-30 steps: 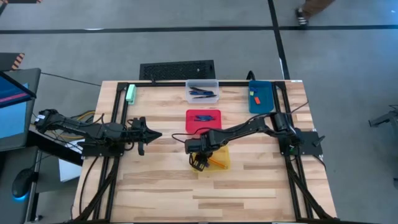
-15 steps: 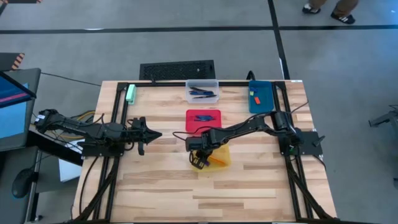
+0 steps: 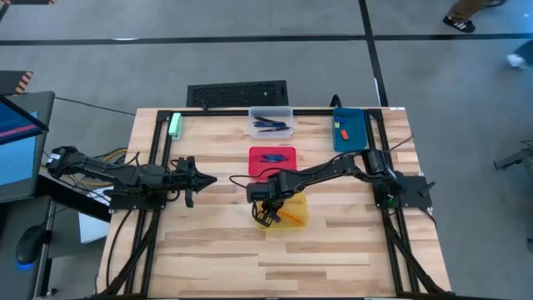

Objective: Sort crayons/erasers/pens/pencils in bins
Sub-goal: Adjust the orange pencils in the yellow bin

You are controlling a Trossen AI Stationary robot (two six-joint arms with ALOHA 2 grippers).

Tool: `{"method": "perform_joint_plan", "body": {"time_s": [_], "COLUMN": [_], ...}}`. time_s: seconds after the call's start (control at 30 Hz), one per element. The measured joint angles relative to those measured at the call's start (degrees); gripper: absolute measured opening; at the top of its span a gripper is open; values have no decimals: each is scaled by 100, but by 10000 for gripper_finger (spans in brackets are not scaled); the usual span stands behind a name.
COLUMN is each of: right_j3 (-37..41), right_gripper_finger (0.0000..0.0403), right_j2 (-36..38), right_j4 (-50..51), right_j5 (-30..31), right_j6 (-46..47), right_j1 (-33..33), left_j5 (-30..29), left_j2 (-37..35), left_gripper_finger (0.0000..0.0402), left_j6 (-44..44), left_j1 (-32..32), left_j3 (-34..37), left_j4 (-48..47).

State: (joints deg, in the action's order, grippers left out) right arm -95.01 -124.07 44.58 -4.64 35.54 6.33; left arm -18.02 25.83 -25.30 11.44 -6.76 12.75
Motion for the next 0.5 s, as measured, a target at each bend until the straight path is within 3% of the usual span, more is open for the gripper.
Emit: {"method": "perform_joint_plan", "body": {"time_s": [0.5], "right_j3": [-550], "right_gripper_finger": [16], "right_j2": [109], "right_j4": [428], "right_j5": [-1], "right_j6": [60], "right_j1": [-52], "left_j5": [-70], "left_j2": [-1], "left_gripper_finger": [0], "left_j6": [-151], "left_j1": [-2], "left_j3": [0], "left_j4": [89]}}
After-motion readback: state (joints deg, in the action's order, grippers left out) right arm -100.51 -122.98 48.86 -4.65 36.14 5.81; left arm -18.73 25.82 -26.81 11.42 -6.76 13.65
